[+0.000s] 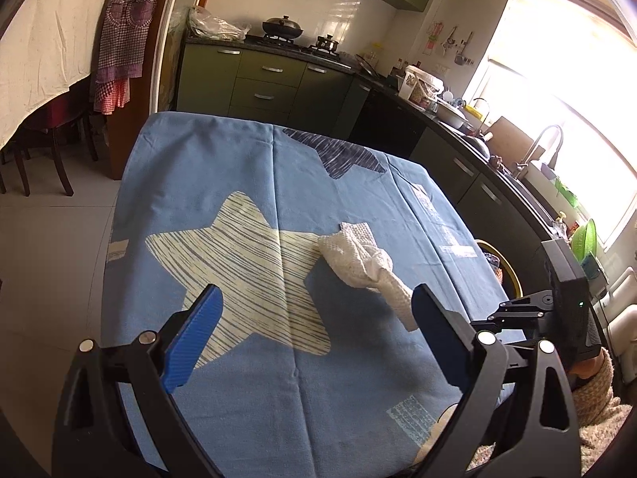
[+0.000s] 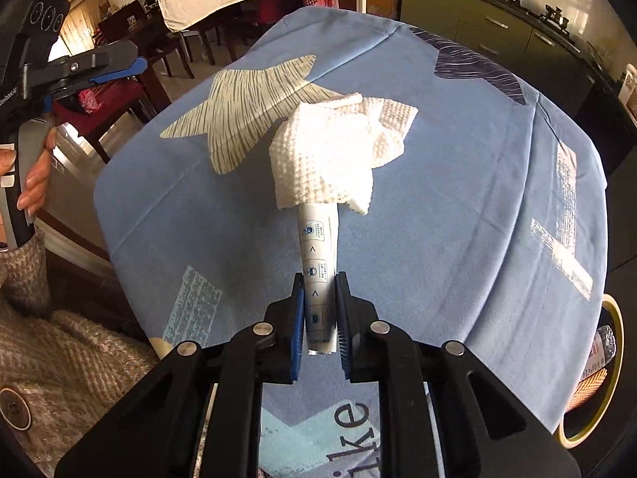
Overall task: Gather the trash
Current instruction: 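Close the right tool on the white tube under the tissue and lift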
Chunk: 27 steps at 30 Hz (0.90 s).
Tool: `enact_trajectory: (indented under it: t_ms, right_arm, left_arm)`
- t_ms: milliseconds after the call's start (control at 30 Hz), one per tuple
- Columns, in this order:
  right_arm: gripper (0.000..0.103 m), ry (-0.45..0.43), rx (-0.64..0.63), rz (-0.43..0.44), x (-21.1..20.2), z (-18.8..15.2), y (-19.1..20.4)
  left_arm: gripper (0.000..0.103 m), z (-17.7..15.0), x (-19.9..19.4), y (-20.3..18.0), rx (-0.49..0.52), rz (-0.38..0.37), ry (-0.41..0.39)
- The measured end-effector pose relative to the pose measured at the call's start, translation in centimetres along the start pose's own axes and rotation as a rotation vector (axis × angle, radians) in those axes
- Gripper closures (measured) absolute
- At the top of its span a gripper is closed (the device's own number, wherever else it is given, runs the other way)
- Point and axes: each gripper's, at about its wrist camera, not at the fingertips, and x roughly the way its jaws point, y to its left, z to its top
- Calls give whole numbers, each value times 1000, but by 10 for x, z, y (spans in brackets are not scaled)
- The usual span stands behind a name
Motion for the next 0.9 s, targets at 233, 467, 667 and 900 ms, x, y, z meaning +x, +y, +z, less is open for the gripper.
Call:
enact_trajectory:
  t_ms: [233, 467, 667, 900]
  right_arm:
    - [88, -8, 7, -12, -12, -8, 3]
    - [88, -10, 12, -24, -18, -18, 3]
    - [88, -11, 16, -34, -22, -28, 1]
    - [88, -18, 25, -27, -25, -37, -2]
  left_arm:
    - [11, 16, 62, -21, 45, -59, 133]
    - [11, 37, 118, -34, -5, -131, 253]
    - [11, 34, 156, -42, -23, -146, 353]
    - [39, 32, 179, -36, -26, -94, 384]
